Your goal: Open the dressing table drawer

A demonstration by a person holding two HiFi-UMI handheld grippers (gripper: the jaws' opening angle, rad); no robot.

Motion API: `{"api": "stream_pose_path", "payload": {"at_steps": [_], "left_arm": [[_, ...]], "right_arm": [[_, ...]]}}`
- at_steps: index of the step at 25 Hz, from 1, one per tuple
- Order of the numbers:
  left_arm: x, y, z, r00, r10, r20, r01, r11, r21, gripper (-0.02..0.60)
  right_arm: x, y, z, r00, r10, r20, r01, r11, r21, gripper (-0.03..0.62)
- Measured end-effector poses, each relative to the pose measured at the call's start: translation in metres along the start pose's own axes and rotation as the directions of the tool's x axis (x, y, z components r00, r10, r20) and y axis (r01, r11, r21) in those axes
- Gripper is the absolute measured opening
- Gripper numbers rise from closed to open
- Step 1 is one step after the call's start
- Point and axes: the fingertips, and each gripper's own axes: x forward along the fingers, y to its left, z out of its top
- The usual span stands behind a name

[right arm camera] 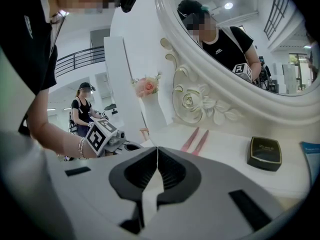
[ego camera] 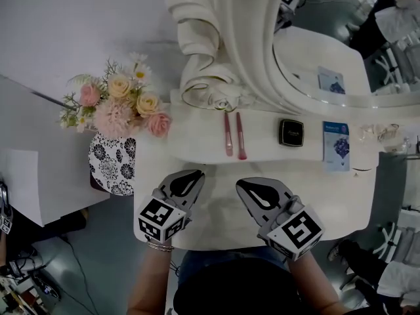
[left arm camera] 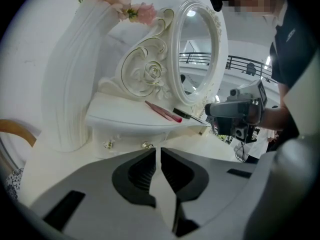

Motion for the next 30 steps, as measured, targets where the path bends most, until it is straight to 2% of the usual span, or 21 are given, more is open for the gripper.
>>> {"api": "stream_pose_path", "payload": {"at_steps": [2,5,12,16,19,30], "left_arm": [[0.003,0.003,-0.002,1.0,0.01,-0.01,-0.01,1.0,0.002,0.025],[0.008,0.007,-0.007,0.999,0.028,-0.038,-0.028,1.0,-0.004,0.08],[0.017,0.009,-0.01,0.996,0.042,-0.078,-0.042,0.999,0.012,0.129],[0.019,0.011,-0.009,0.996,0.052,-0.075,-0.052,0.999,0.011,0.132],[0.021,0.015,-0.007,0.996,0.066,-0.068,-0.065,0.998,0.009,0.132],[0.031,0.021,-0.004,0.996,0.062,-0.072,-0.061,0.998,0.008,0.13]], "right_arm": [[0.0,0.0,0.001,1.0,0.005,0.011,-0.005,1.0,0.0,0.02],[0.001,0.0,0.002,1.0,0.012,0.019,-0.012,1.0,0.0,0.02],[-0.001,-0.002,0.001,1.0,0.006,0.025,-0.007,1.0,0.015,0.02],[-0.001,-0.004,0.001,1.0,0.0,0.028,-0.001,1.0,0.022,0.02],[-0.001,-0.012,-0.002,0.999,-0.037,-0.013,0.037,0.999,0.03,0.02],[0.002,-0.019,-0.003,0.999,-0.033,0.007,0.033,0.999,0.032,0.02]]}}
